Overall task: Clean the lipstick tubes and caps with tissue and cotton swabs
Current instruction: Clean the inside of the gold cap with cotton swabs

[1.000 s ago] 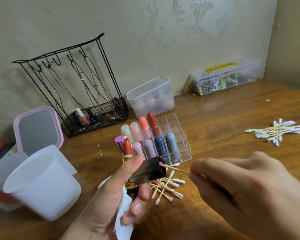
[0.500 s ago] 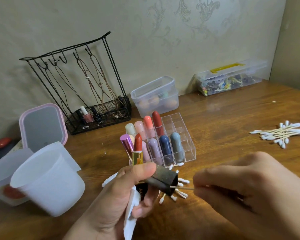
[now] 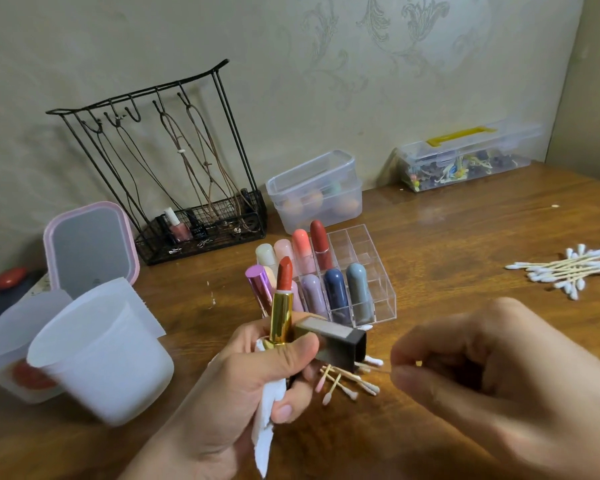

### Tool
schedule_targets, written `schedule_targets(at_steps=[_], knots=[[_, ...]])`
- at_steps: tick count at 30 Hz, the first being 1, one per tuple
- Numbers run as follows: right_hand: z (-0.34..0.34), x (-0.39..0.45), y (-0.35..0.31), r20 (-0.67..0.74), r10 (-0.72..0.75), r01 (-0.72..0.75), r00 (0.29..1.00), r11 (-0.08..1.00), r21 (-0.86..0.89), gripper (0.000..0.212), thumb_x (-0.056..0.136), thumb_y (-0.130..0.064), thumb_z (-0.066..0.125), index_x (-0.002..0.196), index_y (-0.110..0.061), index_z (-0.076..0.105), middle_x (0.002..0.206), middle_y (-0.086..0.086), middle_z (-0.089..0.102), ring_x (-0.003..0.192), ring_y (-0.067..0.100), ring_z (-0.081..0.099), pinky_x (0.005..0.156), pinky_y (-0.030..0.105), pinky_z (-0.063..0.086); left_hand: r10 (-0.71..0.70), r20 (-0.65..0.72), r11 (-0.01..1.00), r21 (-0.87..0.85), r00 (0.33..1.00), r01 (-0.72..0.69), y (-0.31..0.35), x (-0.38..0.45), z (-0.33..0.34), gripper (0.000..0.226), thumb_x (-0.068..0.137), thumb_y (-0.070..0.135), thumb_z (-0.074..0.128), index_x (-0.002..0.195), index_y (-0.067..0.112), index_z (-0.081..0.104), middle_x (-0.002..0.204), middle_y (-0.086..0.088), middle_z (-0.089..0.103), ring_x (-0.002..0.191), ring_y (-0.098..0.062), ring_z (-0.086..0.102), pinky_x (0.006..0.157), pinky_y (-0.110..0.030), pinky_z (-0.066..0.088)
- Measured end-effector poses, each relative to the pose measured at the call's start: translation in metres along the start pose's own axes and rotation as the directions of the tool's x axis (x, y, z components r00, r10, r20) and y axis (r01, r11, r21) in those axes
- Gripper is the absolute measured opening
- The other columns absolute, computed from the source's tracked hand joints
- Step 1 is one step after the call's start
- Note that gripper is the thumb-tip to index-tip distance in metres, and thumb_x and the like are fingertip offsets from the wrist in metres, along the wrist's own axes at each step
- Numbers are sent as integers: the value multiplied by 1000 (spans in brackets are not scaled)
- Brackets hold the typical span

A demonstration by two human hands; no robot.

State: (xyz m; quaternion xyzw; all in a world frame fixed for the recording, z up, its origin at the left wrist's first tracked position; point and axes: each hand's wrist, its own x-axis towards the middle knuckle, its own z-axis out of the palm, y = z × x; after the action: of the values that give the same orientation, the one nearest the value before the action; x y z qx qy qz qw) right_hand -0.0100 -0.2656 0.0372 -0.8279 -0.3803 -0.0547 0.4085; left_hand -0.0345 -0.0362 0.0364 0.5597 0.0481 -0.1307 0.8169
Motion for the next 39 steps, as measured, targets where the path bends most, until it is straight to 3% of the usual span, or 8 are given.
schedule_targets(at_steps=[8, 15, 18, 20, 23, 29, 32, 39], knots=[[-9, 7, 5, -18, 163, -164, 986, 972, -170, 16, 81, -48, 58, 72, -36, 65, 62, -19, 64, 56, 6, 60, 48, 18, 44, 142, -45, 989, 42, 989, -140, 14, 4, -16, 52, 43, 26, 95, 83, 6, 68, 63, -12, 51, 34, -11, 36, 36, -17, 28], [27, 18, 10, -35, 179, -173, 983, 857, -485, 16, 84, -56, 62, 88, -42, 69, 77, -27, 44, 60, 1, 47, 52, 11, 33, 125, 58, 987, -108, 990, -118, 17, 4, -18, 29, 55, 22, 90, 72, 14, 68, 69, -10, 51, 35, -8, 35, 40, -20, 16], [19, 18, -2, -17, 229, -207, 973, 844, -495, 37, 83, -72, 42, 91, -44, 65, 75, -25, 50, 64, 0, 51, 55, 14, 38, 88, 47, 983, -165, 995, -79, 16, 3, -17, 29, 50, 20, 92, 67, 14, 68, 68, -9, 51, 34, -8, 34, 38, -19, 19], [-3, 18, 2, -154, 241, -284, 958, 857, -430, 34, 78, -72, 45, 81, -45, 64, 64, -21, 54, 56, 0, 52, 51, 25, 46, 72, 60, 978, -201, 996, -58, 16, 3, -16, 26, 51, 18, 91, 65, 16, 70, 68, -9, 51, 34, -8, 35, 36, -17, 23], [-57, 9, 60, -373, 238, -402, 897, 790, -463, 10, 71, -64, 58, 79, -58, 59, 70, -21, 61, 56, 6, 55, 55, 36, 53, 62, 72, 976, -213, 995, -46, 15, 3, -16, 21, 56, 18, 88, 66, 17, 70, 68, -9, 52, 34, -8, 37, 36, -17, 22], [-116, -19, 199, -457, 444, -635, 771, 588, -500, 29, 53, -80, 69, 78, -76, 54, 67, -7, 64, 66, 28, 65, 63, 44, 59, 33, 65, 978, -208, 997, -19, 13, 4, -14, 30, 65, 17, 81, 85, 11, 60, 70, -11, 50, 35, -9, 36, 40, -19, 15], [-96, -7, 184, -417, 563, -700, 714, 575, -423, 33, 64, -51, 85, 73, -70, 59, 68, -7, 67, 66, 25, 64, 63, 40, 60, 36, 70, 981, -195, 997, -21, 13, 2, -12, 32, 58, 17, 88, 82, 12, 68, 69, -11, 51, 36, -9, 36, 39, -19, 17], [-89, 6, 162, -478, 453, -658, 753, 551, -514, 36, 72, -32, 82, 51, -48, 57, 65, -10, 63, 71, 27, 59, 69, 47, 55, 19, 34, 987, -160, 999, -13, 14, 2, -10, 26, 64, 20, 78, 87, 15, 67, 69, -11, 50, 36, -9, 36, 37, -18, 20]])
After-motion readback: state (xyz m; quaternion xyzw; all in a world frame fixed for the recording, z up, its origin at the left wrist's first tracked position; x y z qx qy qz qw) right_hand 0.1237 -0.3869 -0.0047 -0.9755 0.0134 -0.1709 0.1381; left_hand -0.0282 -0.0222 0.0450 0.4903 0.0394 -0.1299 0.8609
